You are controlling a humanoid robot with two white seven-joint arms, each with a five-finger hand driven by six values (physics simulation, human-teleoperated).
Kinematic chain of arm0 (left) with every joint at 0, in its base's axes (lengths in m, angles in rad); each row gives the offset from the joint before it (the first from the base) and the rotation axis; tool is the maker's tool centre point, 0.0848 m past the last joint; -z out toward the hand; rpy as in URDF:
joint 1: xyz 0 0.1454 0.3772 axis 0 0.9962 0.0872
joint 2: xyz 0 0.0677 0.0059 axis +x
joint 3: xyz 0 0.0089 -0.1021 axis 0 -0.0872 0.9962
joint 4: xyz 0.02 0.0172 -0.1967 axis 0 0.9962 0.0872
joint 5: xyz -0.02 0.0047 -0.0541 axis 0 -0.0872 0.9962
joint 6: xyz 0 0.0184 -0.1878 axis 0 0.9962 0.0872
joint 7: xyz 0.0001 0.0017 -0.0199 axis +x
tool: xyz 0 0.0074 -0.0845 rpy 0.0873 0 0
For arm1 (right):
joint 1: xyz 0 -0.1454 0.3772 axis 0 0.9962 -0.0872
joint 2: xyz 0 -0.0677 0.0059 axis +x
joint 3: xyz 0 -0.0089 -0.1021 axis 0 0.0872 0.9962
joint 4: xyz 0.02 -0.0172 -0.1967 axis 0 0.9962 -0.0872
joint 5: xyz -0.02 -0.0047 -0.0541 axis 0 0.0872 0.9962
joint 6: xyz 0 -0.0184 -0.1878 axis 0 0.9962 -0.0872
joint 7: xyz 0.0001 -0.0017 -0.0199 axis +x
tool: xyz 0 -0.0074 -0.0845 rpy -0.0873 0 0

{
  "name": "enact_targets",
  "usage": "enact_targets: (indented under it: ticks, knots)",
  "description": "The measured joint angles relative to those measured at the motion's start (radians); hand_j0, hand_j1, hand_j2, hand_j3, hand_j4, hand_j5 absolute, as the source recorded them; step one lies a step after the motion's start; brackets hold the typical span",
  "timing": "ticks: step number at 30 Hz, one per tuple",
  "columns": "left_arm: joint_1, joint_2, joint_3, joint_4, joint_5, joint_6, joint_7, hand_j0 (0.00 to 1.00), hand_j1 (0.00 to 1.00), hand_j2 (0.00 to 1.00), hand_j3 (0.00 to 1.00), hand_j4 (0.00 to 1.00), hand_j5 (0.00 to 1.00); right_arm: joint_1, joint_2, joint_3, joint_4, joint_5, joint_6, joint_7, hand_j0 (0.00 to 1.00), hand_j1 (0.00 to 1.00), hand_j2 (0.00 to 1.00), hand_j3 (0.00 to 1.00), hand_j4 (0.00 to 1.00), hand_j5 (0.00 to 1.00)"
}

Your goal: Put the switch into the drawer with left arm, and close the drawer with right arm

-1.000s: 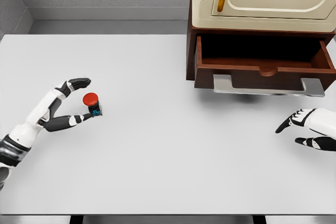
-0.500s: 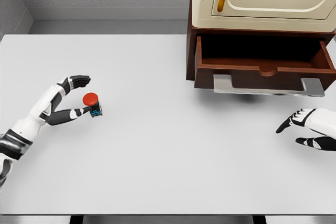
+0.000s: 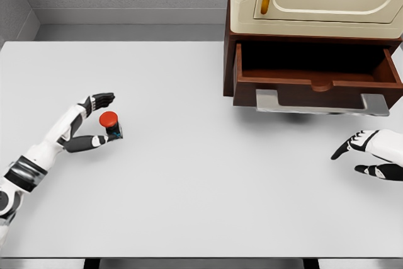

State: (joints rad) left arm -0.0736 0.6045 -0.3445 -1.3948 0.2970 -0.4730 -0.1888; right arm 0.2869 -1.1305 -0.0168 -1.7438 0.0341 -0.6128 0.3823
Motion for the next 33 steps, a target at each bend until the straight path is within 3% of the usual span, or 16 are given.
enact_targets:
  ticks: [2,5,18,26,33]
  knots:
    - [0.0,-0.005,-0.003,0.007,-0.004,0.006,0.0,0.82,0.82,0.82,0.82,0.82,0.82,0.0,0.0,0.0,0.0,0.0,0.0,0.0,0.65,0.65,0.65,0.65,0.65,0.65]
    - [0.0,-0.016,-0.004,0.015,-0.024,0.009,0.0,0.73,0.73,0.73,0.73,0.73,0.73,0.002,0.0,0.0,0.0,0.0,0.0,0.0,0.64,0.64,0.64,0.64,0.64,0.64]
    - [-0.005,-0.037,-0.005,0.058,-0.054,0.011,0.0,0.67,0.67,0.67,0.67,0.67,0.67,0.0,0.0,0.0,0.001,0.0,0.0,0.001,0.64,0.64,0.64,0.64,0.64,0.64]
    - [-0.005,-0.044,-0.004,0.063,-0.062,0.006,0.0,0.5,0.5,0.5,0.5,0.5,0.5,0.0,0.0,0.0,0.002,0.001,0.0,0.001,0.64,0.64,0.64,0.64,0.64,0.64]
    - [-0.008,-0.049,-0.001,0.045,-0.066,0.004,0.0,0.45,0.45,0.45,0.45,0.45,0.45,0.0,0.0,0.0,0.002,0.001,0.0,0.0,0.64,0.64,0.64,0.64,0.64,0.64]
